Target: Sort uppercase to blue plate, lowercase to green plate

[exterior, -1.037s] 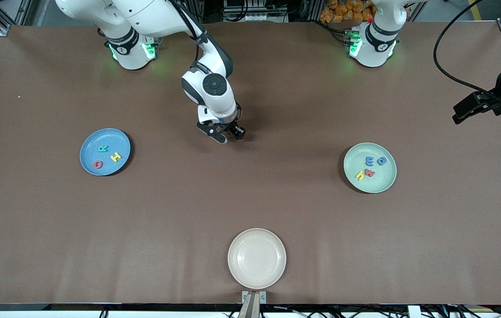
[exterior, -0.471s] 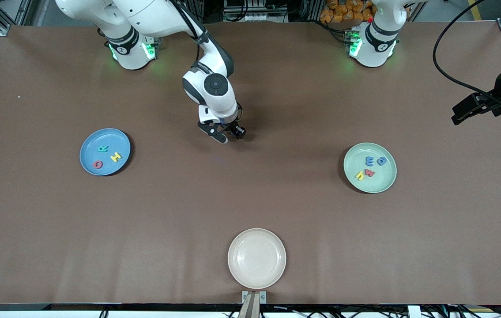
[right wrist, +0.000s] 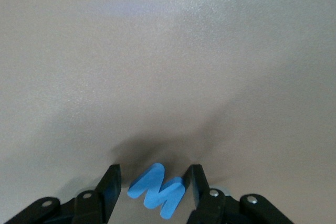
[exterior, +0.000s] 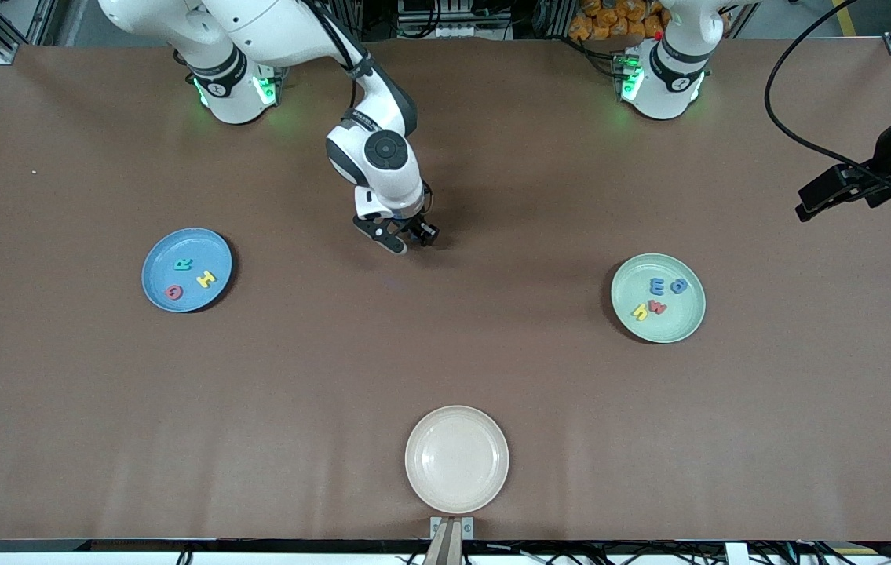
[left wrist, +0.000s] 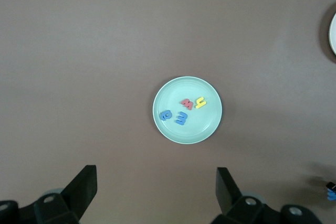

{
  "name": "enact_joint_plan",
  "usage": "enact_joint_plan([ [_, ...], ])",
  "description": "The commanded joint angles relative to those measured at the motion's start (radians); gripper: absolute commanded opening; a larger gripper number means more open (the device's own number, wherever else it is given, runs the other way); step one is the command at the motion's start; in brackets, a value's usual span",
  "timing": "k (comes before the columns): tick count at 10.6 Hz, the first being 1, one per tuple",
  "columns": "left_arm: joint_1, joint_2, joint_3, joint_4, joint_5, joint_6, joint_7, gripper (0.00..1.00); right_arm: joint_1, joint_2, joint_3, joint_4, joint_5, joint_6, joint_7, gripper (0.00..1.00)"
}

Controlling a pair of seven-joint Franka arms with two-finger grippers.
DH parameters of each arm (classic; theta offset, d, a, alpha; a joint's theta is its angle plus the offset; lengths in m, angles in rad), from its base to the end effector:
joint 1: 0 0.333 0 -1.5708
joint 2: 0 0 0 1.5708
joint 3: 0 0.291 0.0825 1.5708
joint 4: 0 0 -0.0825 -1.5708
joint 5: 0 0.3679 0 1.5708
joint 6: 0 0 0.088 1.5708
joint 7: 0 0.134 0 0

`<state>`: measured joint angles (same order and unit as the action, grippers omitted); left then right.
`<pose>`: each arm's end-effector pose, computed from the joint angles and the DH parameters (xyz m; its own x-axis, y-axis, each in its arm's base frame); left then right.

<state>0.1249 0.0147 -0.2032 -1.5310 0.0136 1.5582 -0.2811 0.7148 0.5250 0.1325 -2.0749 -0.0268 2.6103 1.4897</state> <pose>0.5406 -0.0398 0.5817 0.9793 0.2016 0.0153 0.2018 -0.9794 -0.0067 0.3737 0.4276 0.1403 0.8028 -0.5941 -0.0509 -0.5955 -0.8031 -0.0197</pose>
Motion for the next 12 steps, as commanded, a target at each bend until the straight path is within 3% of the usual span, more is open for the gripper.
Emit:
enact_joint_plan([
  [1,0.004,0.017,0.001,0.025,-0.023,-0.018,0.020,1.00,0.012,0.006,-0.002,0.019,-0.005,-0.009,0.027,0.63],
  [5,0.001,0.028,-0.001,0.025,-0.024,-0.013,0.020,1.00,0.014,0.009,0.002,0.018,-0.005,-0.009,0.027,0.63],
  [7,-0.005,0.030,0.001,0.025,-0.024,-0.013,0.019,1.00,0.014,0.009,0.004,0.018,-0.007,-0.007,0.026,0.54],
  [12,0.001,0.030,-0.001,0.023,-0.033,-0.013,0.019,1.00,0.014,0.009,0.004,0.018,-0.007,-0.007,0.021,0.42],
])
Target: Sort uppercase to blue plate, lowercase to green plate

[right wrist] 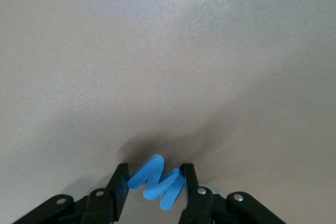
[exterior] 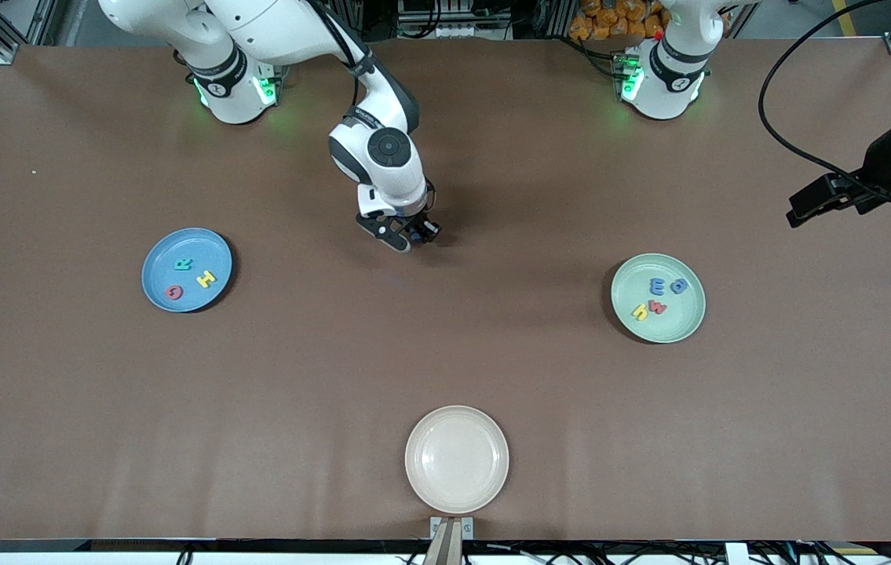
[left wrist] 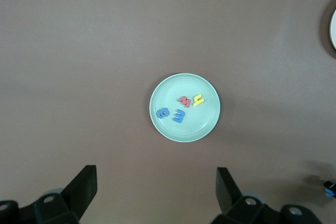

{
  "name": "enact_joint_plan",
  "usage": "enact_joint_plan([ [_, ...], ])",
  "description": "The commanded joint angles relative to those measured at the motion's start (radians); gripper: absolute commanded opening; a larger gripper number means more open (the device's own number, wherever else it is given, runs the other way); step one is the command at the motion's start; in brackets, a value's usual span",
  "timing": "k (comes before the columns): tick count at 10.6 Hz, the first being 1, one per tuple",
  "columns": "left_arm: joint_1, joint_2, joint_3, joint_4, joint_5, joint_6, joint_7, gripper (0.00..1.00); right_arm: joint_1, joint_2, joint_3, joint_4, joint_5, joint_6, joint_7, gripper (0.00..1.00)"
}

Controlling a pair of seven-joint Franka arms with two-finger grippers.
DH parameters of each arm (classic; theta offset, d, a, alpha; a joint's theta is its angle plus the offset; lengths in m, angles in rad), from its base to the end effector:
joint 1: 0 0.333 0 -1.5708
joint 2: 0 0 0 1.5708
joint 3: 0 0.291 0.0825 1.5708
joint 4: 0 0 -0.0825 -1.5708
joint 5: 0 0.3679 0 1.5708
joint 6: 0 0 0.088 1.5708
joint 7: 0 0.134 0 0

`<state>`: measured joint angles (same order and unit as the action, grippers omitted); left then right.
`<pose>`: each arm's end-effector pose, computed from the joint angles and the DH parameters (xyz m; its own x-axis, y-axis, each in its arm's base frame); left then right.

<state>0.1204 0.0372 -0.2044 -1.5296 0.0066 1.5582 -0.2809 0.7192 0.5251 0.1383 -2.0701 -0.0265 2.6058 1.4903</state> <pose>0.5458 -0.0432 0.5704 0.9806 0.1958 -0.0078 0.1958 -0.9806 -0.0013 0.3703 0.4324 0.1417 0.8077 -0.5871 -0.0538 -0.5887 -0.8081 -0.0205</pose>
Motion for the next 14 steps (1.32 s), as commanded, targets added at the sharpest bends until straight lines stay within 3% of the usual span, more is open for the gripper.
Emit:
enact_joint_plan([
  [1,0.007,0.009,0.002,0.022,-0.027,-0.014,0.020,1.00,0.009,0.009,-0.002,0.013,-0.007,-0.004,0.019,0.41],
  [6,0.008,0.006,0.002,0.020,-0.027,-0.015,0.020,1.00,0.005,-0.005,-0.002,0.015,-0.009,-0.007,0.005,0.37],
  [8,0.008,0.004,0.002,0.020,-0.027,-0.015,0.020,1.00,-0.021,-0.028,-0.002,0.039,-0.013,-0.089,-0.025,0.37],
  [12,0.008,0.003,0.002,0.020,-0.027,-0.017,0.020,1.00,-0.136,-0.069,0.018,0.053,-0.009,-0.205,-0.253,0.36],
  [14,0.008,0.003,0.003,0.020,-0.025,-0.017,0.020,1.00,-0.232,-0.074,0.018,0.051,-0.009,-0.263,-0.467,0.36],
])
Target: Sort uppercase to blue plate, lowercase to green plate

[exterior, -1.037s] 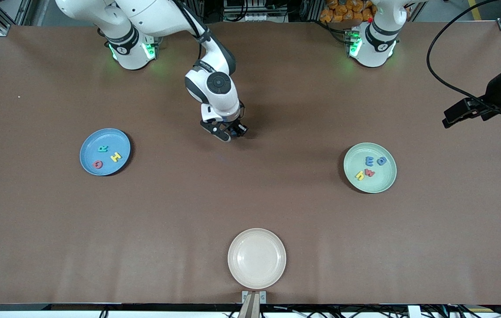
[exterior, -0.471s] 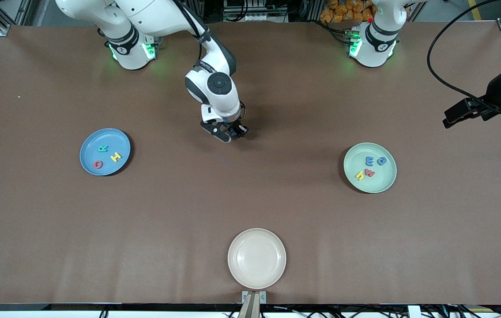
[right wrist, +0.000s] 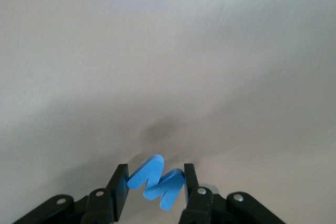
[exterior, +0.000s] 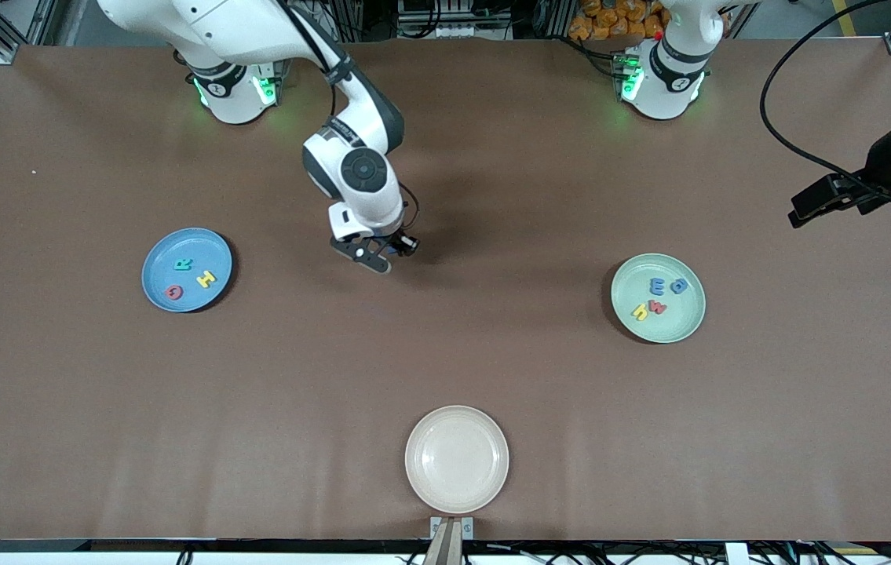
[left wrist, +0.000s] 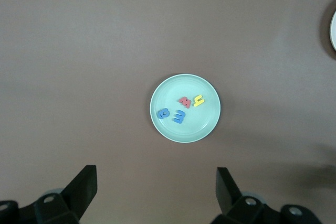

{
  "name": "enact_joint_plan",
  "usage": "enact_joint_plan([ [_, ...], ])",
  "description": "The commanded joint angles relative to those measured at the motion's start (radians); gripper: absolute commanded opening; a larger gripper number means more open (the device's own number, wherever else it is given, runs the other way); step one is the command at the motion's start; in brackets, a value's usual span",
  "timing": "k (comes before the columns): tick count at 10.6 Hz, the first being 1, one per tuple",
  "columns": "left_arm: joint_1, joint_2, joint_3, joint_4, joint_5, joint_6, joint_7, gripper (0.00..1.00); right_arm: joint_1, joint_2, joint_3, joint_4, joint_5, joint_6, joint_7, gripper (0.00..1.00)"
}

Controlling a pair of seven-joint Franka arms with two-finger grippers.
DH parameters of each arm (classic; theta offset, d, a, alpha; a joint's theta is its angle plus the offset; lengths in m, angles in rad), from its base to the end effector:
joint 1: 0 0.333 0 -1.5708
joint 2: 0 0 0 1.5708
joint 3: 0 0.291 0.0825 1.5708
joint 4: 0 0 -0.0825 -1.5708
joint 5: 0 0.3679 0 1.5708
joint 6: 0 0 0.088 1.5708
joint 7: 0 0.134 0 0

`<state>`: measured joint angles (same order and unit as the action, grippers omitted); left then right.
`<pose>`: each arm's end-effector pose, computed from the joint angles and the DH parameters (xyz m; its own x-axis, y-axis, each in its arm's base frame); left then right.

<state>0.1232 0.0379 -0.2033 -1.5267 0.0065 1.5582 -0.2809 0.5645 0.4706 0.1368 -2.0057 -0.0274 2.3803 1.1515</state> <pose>0.5463 -0.0411 0.5713 0.9799 0.1996 -0.0057 0.1996 -0.9799 -0.0005 0.4374 0.3700 0.1771 0.9003 -0.4282 -0.0780 -0.4240 -0.9034 0.0647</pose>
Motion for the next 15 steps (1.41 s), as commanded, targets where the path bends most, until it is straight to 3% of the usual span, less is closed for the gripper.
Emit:
enact_joint_plan([
  [1,0.006,0.004,0.001,0.017,-0.025,-0.015,0.020,1.00,-0.122,-0.035,0.020,-0.018,-0.006,-0.073,-0.223,0.36],
  [4,0.006,0.005,0.001,0.017,-0.026,-0.015,0.020,1.00,-0.230,-0.075,0.010,-0.022,-0.012,-0.162,-0.474,0.36],
  [8,0.007,0.007,0.001,0.016,-0.025,-0.015,0.020,1.00,-0.340,-0.179,-0.048,-0.060,-0.025,-0.266,-0.809,0.36],
  [13,0.007,0.005,0.002,0.016,-0.025,-0.015,0.020,1.00,-0.368,-0.245,-0.213,-0.221,-0.068,-0.184,-1.117,0.37],
  [15,0.006,0.005,0.001,0.014,-0.025,-0.015,0.020,1.00,-0.376,-0.244,-0.281,-0.234,-0.066,-0.165,-1.246,0.37],
])
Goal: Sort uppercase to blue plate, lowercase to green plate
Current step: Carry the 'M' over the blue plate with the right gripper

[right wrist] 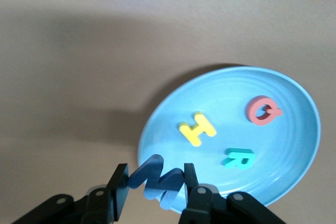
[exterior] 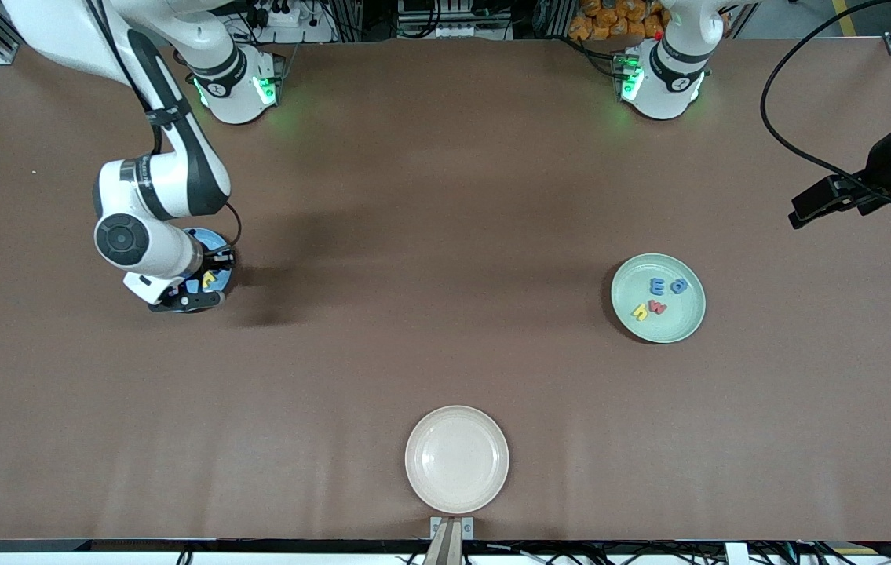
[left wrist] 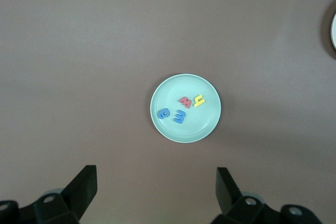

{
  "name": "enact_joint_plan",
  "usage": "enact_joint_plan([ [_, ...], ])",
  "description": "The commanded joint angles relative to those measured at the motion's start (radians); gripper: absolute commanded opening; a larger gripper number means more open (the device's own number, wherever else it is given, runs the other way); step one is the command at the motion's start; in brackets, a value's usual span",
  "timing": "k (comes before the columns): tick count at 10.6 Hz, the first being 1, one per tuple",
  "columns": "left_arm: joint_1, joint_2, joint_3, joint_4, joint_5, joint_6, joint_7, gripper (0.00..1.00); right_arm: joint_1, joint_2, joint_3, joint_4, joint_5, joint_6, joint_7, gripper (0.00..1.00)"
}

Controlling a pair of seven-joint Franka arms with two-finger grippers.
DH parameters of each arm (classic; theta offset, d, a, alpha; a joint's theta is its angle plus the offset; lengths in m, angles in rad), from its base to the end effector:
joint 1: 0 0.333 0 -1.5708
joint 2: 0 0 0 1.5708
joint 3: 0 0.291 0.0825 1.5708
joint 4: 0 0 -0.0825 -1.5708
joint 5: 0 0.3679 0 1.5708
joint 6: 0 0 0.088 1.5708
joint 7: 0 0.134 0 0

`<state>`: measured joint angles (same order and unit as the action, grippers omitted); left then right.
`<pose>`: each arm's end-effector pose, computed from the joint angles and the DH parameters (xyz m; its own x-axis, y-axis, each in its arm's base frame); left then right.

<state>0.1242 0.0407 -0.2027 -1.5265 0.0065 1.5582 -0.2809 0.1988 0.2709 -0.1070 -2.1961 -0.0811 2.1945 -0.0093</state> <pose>0.5470 -0.0401 0.5699 0.9795 0.2012 -0.0083 0.2012 -0.9796 -0.0006 0.4991 0.0395 0.2038 0.9523 0.1405 -0.2709 0.1668 -0.9830 0.0766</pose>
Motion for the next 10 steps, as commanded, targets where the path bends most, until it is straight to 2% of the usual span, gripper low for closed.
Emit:
enact_joint_plan([
  [1,0.005,0.002,0.002,0.014,-0.025,-0.015,0.020,1.00,-0.022,-0.042,-0.068,-0.065,-0.012,0.058,-0.139,0.37],
  [4,0.005,0.002,0.000,0.014,-0.025,-0.015,0.020,1.00,-0.044,-0.042,-0.076,-0.151,-0.003,0.142,-0.156,0.38],
  [8,0.006,0.001,0.002,0.015,-0.025,-0.015,0.020,1.00,-0.048,-0.044,-0.079,-0.180,0.017,0.140,-0.156,0.42],
  [10,0.006,0.001,0.002,0.015,-0.025,-0.017,0.020,1.00,-0.052,-0.039,-0.079,-0.179,0.038,0.140,-0.152,0.62],
])
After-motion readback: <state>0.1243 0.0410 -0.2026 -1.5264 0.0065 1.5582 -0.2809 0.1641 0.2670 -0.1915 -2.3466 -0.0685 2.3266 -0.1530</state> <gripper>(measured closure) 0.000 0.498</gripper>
